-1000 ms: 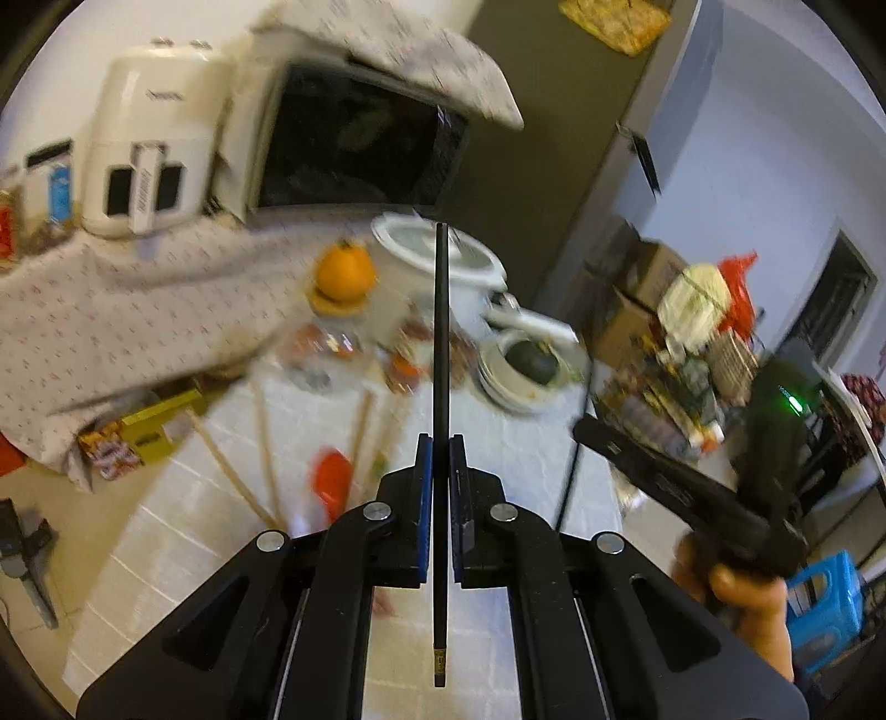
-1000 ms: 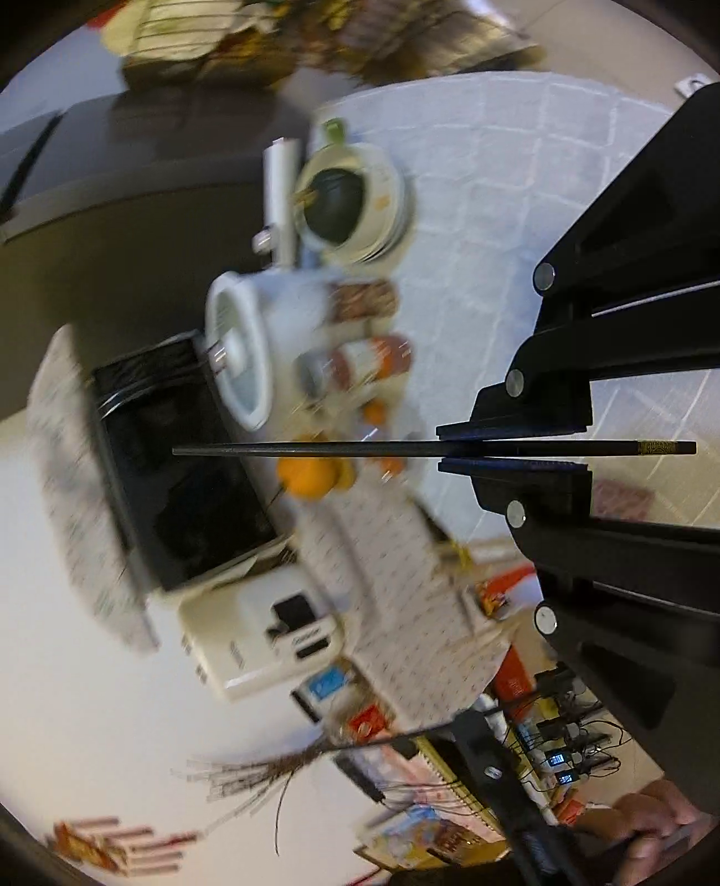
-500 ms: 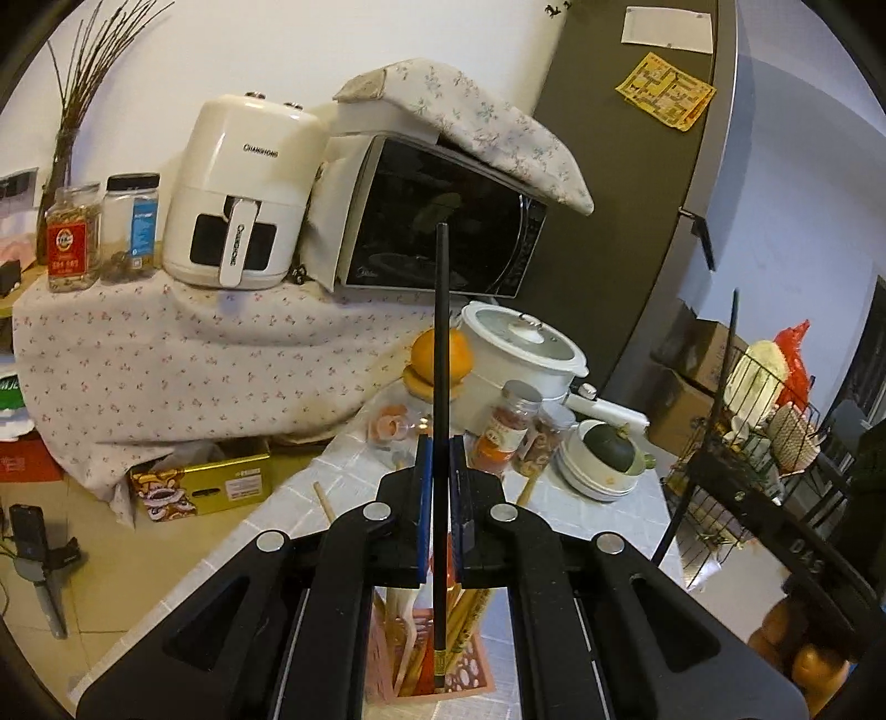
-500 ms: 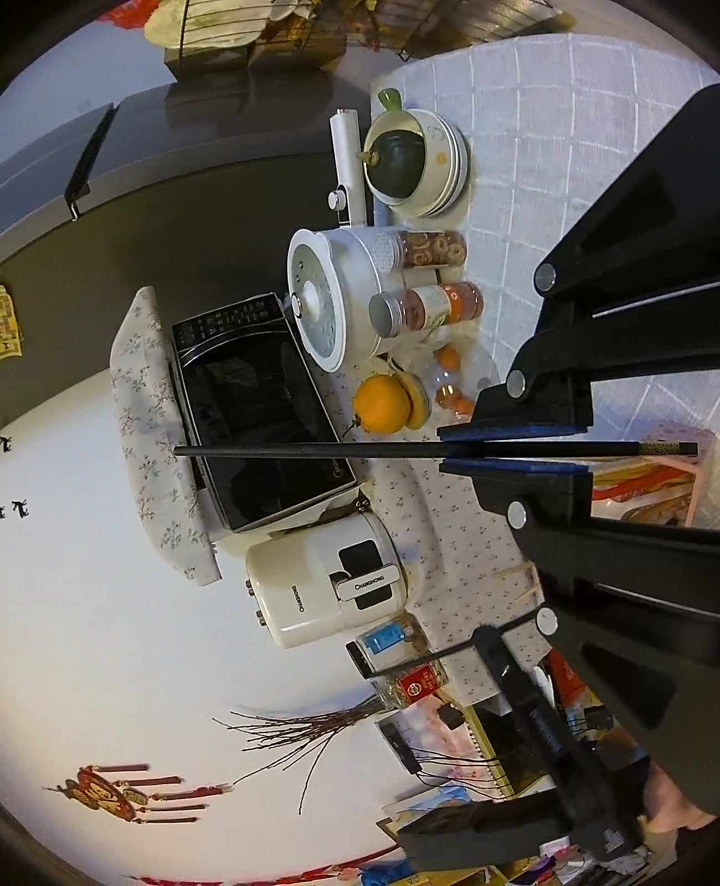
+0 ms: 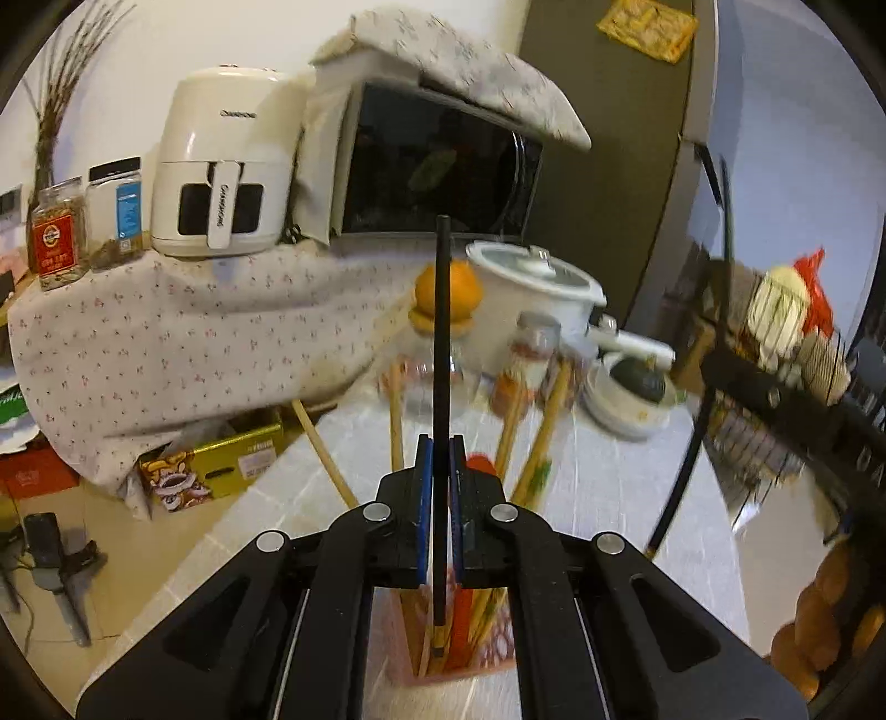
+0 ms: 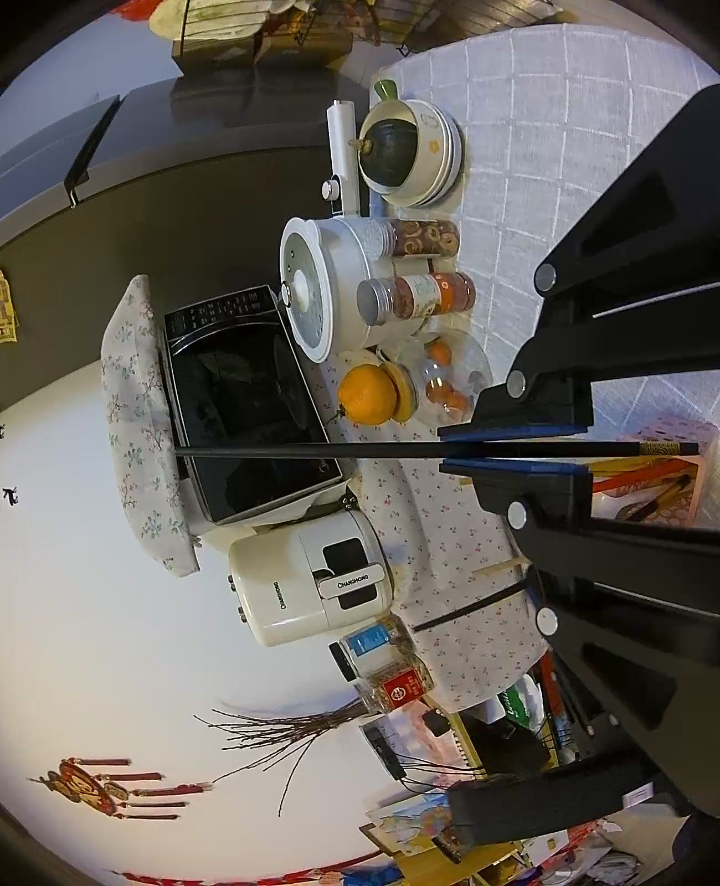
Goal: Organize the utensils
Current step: 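Lift both black chopsticks and carry them over the pink basket, then open both grippers to drop the black chopsticks into the basket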
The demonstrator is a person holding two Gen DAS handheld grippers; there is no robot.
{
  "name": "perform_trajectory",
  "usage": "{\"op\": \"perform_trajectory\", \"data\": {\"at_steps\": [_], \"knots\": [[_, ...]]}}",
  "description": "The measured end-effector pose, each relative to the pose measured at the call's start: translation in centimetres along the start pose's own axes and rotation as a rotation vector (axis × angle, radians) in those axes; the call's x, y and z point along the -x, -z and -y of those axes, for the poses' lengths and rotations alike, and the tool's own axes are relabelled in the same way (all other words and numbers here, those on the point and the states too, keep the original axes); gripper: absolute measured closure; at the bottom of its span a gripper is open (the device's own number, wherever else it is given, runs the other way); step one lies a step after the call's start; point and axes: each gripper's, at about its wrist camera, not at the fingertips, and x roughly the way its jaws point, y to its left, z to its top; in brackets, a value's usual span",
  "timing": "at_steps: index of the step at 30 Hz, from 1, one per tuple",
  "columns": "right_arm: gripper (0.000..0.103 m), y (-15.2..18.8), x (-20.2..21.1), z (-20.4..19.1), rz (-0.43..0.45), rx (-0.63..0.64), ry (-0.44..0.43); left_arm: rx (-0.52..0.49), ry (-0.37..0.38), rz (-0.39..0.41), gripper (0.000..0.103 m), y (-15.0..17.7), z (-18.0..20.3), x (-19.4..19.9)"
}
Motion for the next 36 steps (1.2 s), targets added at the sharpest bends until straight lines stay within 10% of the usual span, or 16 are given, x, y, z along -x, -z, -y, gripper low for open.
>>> {"op": "perform_trajectory", "data": {"at_steps": [5,11,28,36], "knots": [[0.097,0.8,-0.9,-0.6,0.005,-0.004,-0.006,0.018,0.047,-0.077,0.097,0.3,-0.4,-0.6],[0.097,2.3,-2.0,-1.6,0.027,0.010,0.006,0.110,0.084,-0.060,0.071,-1.7,-2.0,1.7],[0.092,5.7,-4.0,-3.0,-0.022,0.059,0.066,0.264,-0.003,-0.251,0.044,-1.7,-6.1,1.9],[0.060,3.9,-0.8,-1.7,-0.077,0.002,0.078,0.197,-0.027,-0.266,0.030,-1.7,-4.6,2.6]]}}
